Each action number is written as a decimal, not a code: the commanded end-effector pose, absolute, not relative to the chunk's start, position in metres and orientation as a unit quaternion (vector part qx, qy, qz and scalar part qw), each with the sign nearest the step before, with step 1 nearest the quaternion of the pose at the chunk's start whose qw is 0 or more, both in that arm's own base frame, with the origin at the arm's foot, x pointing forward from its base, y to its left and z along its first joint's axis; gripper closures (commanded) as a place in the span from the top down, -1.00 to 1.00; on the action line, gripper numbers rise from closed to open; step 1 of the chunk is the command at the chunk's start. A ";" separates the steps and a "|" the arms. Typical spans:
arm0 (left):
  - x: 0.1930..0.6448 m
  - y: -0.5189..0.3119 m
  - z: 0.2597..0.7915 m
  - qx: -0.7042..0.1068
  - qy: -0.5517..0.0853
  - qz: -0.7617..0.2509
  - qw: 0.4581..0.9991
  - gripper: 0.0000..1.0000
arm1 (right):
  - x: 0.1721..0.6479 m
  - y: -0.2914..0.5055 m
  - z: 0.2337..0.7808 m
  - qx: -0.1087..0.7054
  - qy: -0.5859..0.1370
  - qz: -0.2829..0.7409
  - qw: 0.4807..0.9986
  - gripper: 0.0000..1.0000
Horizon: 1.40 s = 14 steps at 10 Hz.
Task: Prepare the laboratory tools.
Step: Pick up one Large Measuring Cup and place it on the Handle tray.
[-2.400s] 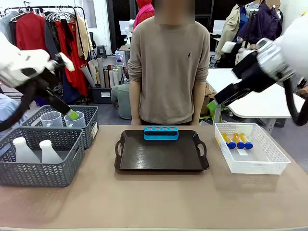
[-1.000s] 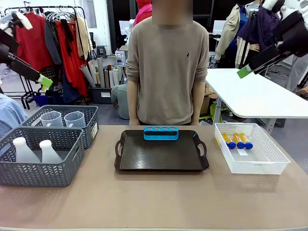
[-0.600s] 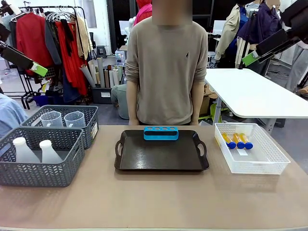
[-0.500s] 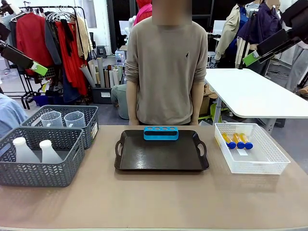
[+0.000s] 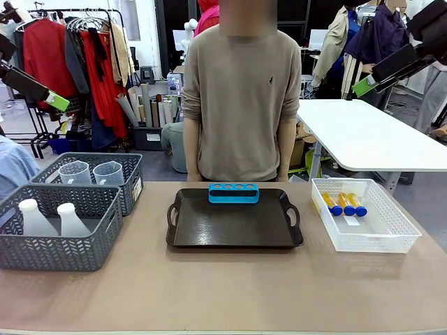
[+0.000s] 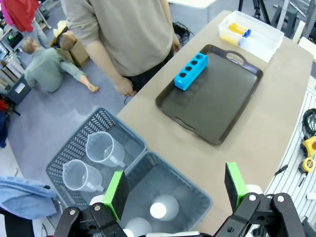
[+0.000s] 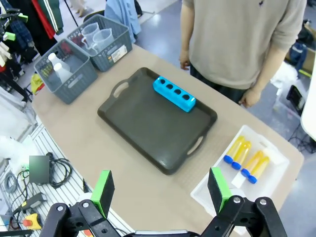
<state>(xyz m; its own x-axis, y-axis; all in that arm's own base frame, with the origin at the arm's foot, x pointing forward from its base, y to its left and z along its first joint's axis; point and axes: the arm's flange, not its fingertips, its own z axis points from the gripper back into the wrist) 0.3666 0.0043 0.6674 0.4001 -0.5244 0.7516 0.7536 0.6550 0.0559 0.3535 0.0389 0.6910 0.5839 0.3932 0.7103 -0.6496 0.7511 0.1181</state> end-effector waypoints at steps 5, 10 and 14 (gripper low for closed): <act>0.366 0.004 0.668 -0.155 -0.389 -0.391 0.820 1.00 | 0.353 0.039 0.691 0.191 -0.344 0.302 0.868 1.00; 0.366 0.004 0.668 -0.155 -0.389 -0.391 0.820 1.00 | 0.353 0.039 0.691 0.191 -0.344 0.302 0.868 1.00; 0.366 0.004 0.668 -0.155 -0.389 -0.391 0.820 1.00 | 0.353 0.039 0.691 0.191 -0.344 0.302 0.868 1.00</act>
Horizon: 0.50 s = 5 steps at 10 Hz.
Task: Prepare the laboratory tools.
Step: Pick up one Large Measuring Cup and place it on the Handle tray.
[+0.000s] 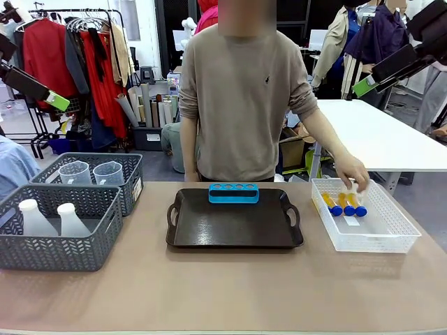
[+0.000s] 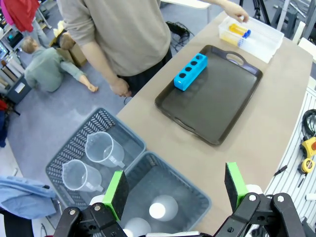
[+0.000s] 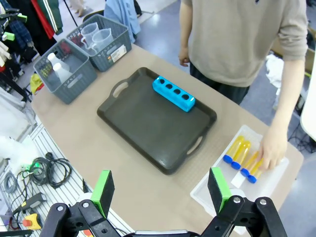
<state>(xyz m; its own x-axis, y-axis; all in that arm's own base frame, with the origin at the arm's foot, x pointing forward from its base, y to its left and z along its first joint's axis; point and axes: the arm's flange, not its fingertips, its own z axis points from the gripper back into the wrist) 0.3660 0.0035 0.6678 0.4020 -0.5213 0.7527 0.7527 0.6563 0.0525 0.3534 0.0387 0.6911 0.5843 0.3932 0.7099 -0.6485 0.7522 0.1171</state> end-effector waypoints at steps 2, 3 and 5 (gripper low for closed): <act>0.366 0.004 0.668 -0.155 -0.389 -0.391 0.820 1.00 | 0.353 0.039 0.691 0.191 -0.344 0.302 0.868 1.00; 0.366 0.004 0.668 -0.155 -0.389 -0.391 0.820 1.00 | 0.353 0.039 0.691 0.191 -0.344 0.302 0.868 1.00; 0.366 0.004 0.668 -0.155 -0.389 -0.391 0.820 1.00 | 0.353 0.039 0.691 0.191 -0.344 0.302 0.868 1.00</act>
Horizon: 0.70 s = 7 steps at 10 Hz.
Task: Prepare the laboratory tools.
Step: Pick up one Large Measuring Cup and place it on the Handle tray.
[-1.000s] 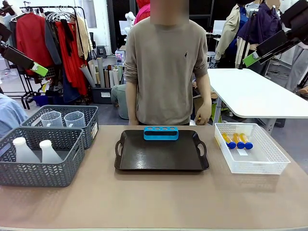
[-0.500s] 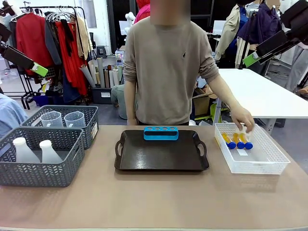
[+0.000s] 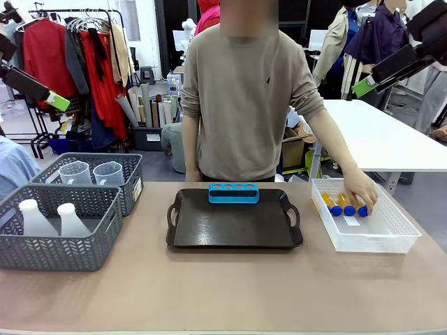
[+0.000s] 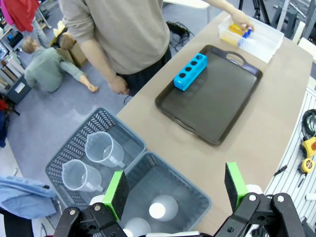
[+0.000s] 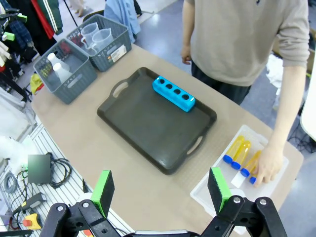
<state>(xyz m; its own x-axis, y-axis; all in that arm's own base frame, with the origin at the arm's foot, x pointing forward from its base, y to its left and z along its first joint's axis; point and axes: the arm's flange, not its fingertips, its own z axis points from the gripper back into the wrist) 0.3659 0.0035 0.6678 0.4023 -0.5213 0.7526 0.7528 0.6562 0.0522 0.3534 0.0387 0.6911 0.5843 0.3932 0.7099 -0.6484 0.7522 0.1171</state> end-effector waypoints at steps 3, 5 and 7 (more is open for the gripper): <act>0.387 -0.008 0.681 -0.108 -0.338 -0.358 0.864 1.00 | 0.353 0.039 0.691 0.191 -0.344 0.302 0.868 1.00; 0.405 -0.017 0.688 -0.086 -0.320 -0.345 0.878 1.00 | 0.353 0.039 0.691 0.191 -0.344 0.302 0.868 1.00; 0.440 -0.019 0.672 -0.029 -0.288 -0.281 0.915 1.00 | 0.353 0.039 0.691 0.191 -0.344 0.302 0.868 1.00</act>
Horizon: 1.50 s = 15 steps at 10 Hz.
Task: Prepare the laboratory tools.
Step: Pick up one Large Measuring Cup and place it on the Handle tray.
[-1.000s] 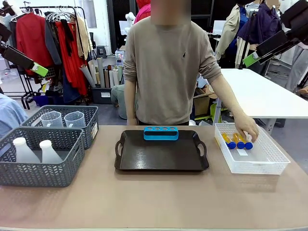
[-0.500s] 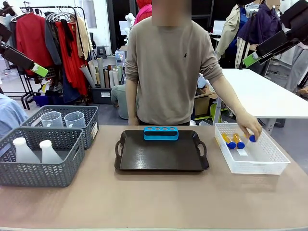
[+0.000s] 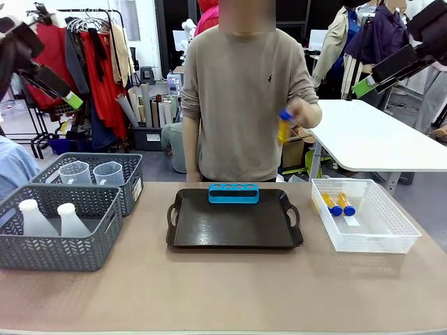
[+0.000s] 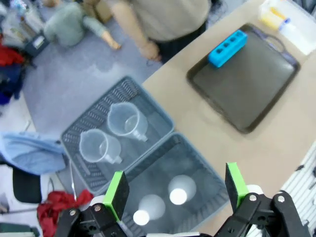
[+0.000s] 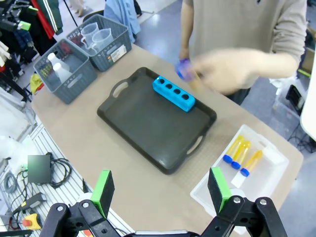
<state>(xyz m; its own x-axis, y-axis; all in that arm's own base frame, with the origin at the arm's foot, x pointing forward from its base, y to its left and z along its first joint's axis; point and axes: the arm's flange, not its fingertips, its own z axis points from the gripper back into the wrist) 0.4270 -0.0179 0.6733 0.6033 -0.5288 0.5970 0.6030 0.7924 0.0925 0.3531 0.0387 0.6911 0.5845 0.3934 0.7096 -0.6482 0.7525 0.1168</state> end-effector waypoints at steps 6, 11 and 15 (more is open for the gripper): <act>0.516 -0.018 0.584 -0.007 -0.199 -0.205 0.958 1.00 | 0.353 0.039 0.691 0.191 -0.344 0.302 0.868 1.00; 0.516 -0.019 0.574 -0.017 -0.197 -0.217 0.956 1.00 | 0.353 0.039 0.691 0.191 -0.344 0.302 0.868 1.00; 0.597 -0.038 0.537 0.041 -0.140 -0.121 0.982 1.00 | 0.353 0.039 0.691 0.191 -0.344 0.302 0.868 1.00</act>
